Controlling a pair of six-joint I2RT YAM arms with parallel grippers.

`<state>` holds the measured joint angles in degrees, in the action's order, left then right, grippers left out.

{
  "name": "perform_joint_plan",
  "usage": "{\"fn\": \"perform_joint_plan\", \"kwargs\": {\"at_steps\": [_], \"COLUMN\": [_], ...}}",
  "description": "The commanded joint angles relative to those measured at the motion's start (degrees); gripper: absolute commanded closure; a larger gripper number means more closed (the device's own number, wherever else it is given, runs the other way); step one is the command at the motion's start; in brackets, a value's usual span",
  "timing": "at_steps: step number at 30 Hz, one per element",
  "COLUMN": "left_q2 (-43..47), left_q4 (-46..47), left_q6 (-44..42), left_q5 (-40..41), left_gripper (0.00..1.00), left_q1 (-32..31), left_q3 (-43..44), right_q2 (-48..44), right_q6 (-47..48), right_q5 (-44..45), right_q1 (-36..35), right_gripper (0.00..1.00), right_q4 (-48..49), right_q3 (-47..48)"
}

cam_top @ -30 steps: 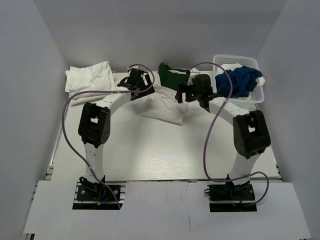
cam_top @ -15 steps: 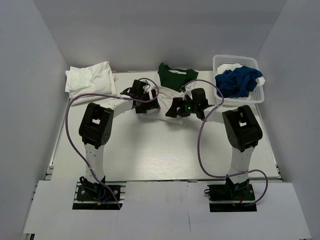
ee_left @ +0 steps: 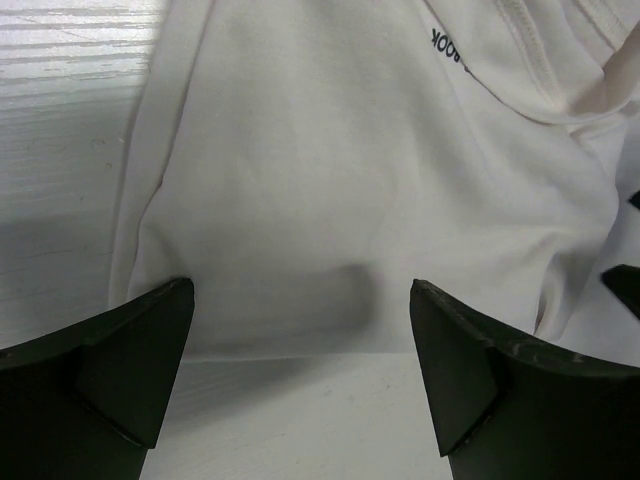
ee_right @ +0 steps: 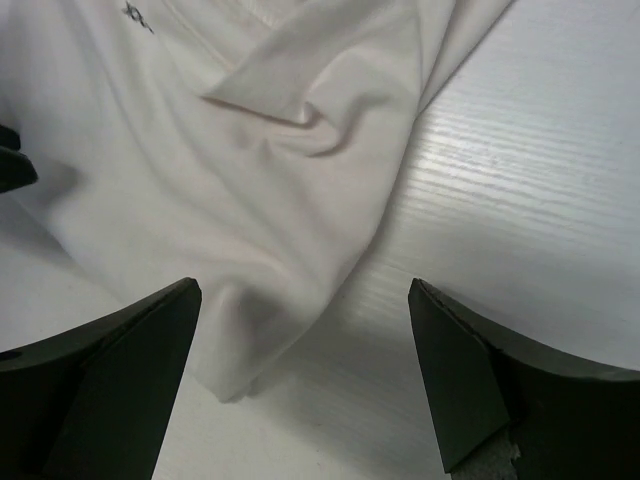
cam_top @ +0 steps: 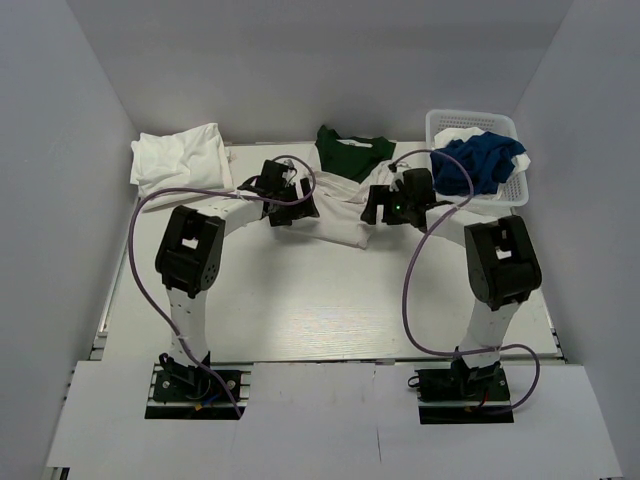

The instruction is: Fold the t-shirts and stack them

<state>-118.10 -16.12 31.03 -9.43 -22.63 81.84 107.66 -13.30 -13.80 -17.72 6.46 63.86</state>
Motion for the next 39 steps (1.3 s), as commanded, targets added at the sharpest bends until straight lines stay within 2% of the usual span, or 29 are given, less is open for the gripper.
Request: {"fn": "perform_joint_plan", "kwargs": {"at_steps": [1,6,10,12,14,17,22,24,26,28,31,32,33,34,35,37,39], "left_q2": [-0.64,6.46,13.24,15.7,18.33,17.57,10.02,8.42,7.19,7.19,6.4,6.4,5.79,5.26,5.25,4.64,4.64], "left_q4": [-4.53,-4.72,-5.49,-6.03,-6.03,-5.94,-5.59,-4.97,-4.27,-2.52,-0.68,-0.67,-0.15,-0.14,-0.14,-0.14,-0.14], "left_q6": [-1.67,-2.2,0.16,0.7,1.58,2.81,2.81,2.28,1.68,1.15,1.14,1.14,0.53,0.53,0.53,0.53,0.53], "left_q5": [-0.68,-1.73,2.3,7.13,7.85,11.28,5.57,4.77,3.29,2.66,1.26,0.39,-1.1,-1.12,-1.64,-1.12,-0.33], "left_gripper": [0.0,0.0,0.0,0.0,0.0,0.0,0.0,0.06,0.22,0.3,0.41,0.48,0.51,0.55,0.78,0.97,1.0], "left_q1": [-0.13,-0.75,-1.27,-0.58,0.04,1.71,3.91,3.91,3.91,3.91,3.91,3.91,3.91,3.3,3.3,2.77,2.77], "left_q3": [-3.01,-4.41,-9.14,-11.34,-15.21,-16.72,-14.44,-13.29,-13.29,-13.29,-13.9,-13.9,-13.9,-13.9,-13.9,-13.9,-13.9], "right_q2": [-7.01,-11.58,-11.68,-11.59,-11.68,-10.63,-7.64,-6.41,-5.27,-4.39,-2.9,-2.63,-2.28,-2.28,-2.45,-2.71,-4.02], "right_q6": [4.25,2.58,-2.86,-4.36,-5.42,-6.21,-6.13,-6.21,-6.12,-6.12,-6.31,-6.3,-6.47,-6.56,-6.74,-6.83,-7.0], "right_q5": [3.34,0.54,-0.96,-0.79,-0.53,-0.35,1.93,3.34,3.96,5.36,6.68,6.6,6.68,6.86,6.86,6.95,6.6], "right_q1": [-0.04,-0.91,-2.32,-3.11,-3.9,-5.13,-6.89,-7.59,-7.86,-8.12,-8.39,-8.56,-8.65,-8.65,-8.74,-8.83,-8.91], "right_gripper": [0.1,0.1,0.1,0.1,0.1,0.1,0.1,0.11,0.17,0.24,0.44,0.52,0.67,0.73,0.83,0.92,1.0], "right_q4": [-1.45,-0.31,-2.77,-2.42,-1.72,-1.36,-2.06,-2.42,-2.68,-2.59,-2.85,-3.03,-2.86,-2.94,-3.03,-3.21,-3.21], "right_q3": [0.04,-4.08,-5.93,-8.3,-10.32,-12.0,-11.56,-11.39,-11.12,-10.68,-9.89,-9.8,-9.63,-9.71,-9.71,-10.15,-11.29]}}
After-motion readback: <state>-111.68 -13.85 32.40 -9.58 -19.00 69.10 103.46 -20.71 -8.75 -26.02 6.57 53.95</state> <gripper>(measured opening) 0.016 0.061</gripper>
